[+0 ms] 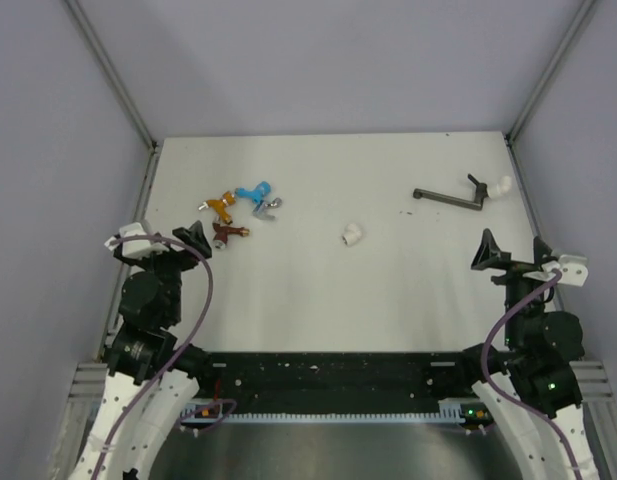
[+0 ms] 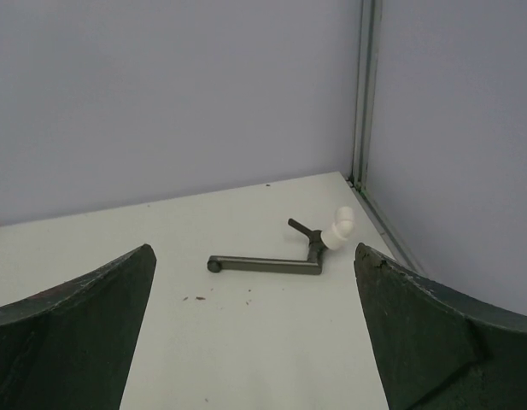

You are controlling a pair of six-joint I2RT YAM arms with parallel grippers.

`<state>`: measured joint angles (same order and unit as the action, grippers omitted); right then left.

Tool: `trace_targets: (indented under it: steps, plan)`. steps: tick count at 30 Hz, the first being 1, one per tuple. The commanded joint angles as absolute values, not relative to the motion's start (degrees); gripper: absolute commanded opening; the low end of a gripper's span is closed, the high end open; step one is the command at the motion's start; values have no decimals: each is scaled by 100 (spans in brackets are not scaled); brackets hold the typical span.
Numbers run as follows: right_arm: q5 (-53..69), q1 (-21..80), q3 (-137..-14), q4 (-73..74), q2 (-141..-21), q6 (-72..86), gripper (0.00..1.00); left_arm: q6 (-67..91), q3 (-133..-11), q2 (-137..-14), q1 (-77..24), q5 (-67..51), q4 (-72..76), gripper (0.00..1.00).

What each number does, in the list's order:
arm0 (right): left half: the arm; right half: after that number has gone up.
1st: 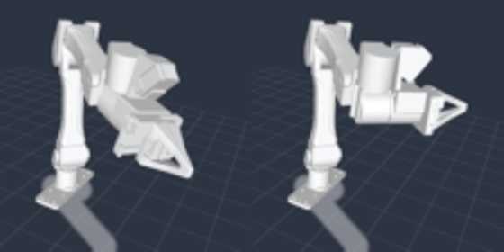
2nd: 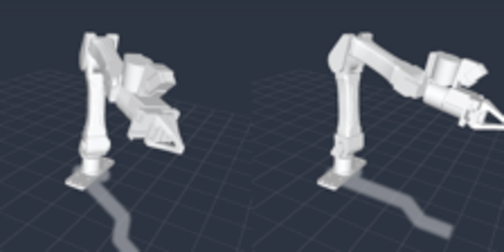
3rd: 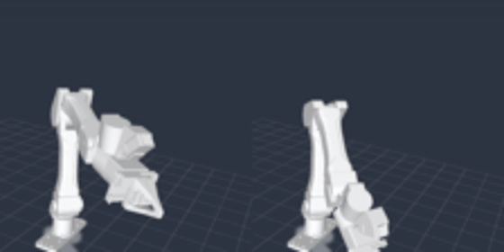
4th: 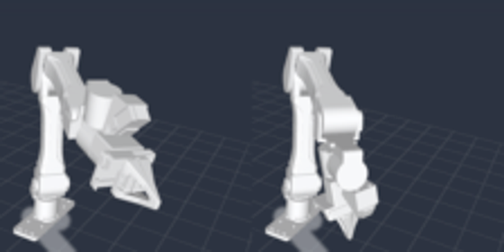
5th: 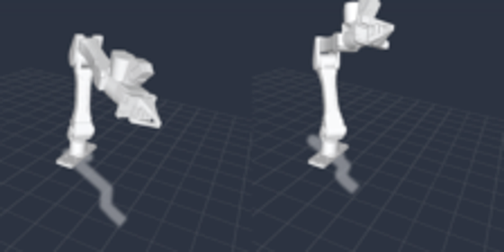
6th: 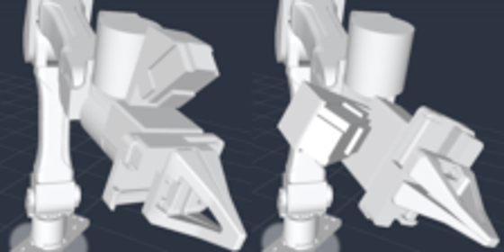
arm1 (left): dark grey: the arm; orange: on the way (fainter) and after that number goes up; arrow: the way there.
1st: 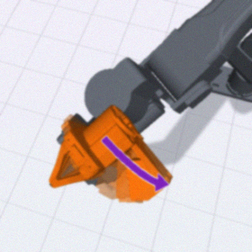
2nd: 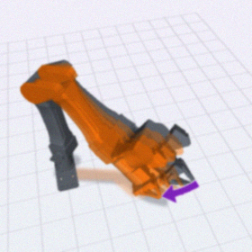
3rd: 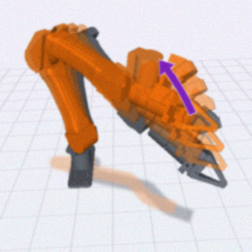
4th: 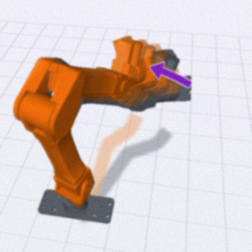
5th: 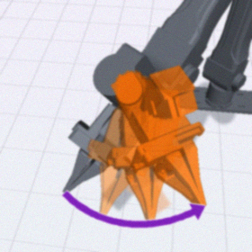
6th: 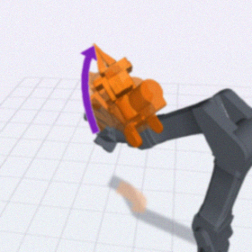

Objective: Install the water faucets

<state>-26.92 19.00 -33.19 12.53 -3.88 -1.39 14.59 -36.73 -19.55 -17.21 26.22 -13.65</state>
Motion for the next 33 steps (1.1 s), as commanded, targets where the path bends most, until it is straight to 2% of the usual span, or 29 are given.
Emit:
trace_targets:
  steps: [1, 8, 16, 22, 27, 33]
  plan:
    - [-2962, 1934, -3234, 984, -448, 130, 99, 1415, -3700, -2301, -1626, 2488, -1055, 99]
    - [-2585, 1934, -3155, 1037, -527, 466, 99, 1827, -4613, -3934, -1626, 2321, -1976, 99]
    - [-1566, 1925, -3489, 1564, -1431, 913, 99, 2320, -5668, -5956, -1617, 1863, -2890, 99]
    - [-388, 1934, -3700, 1933, -2608, 1335, 99, 2040, -6564, -7556, -1222, 1415, -3541, 93]
    - [-237, 1934, -3955, 2214, -3453, 1406, 99, 1697, -7512, -9006, -818, 1362, -4156, 81]
    - [-53, 1934, -3894, 2303, -3648, 1477, 99, 1450, -8339, -10343, -607, 792, -4806, 75]
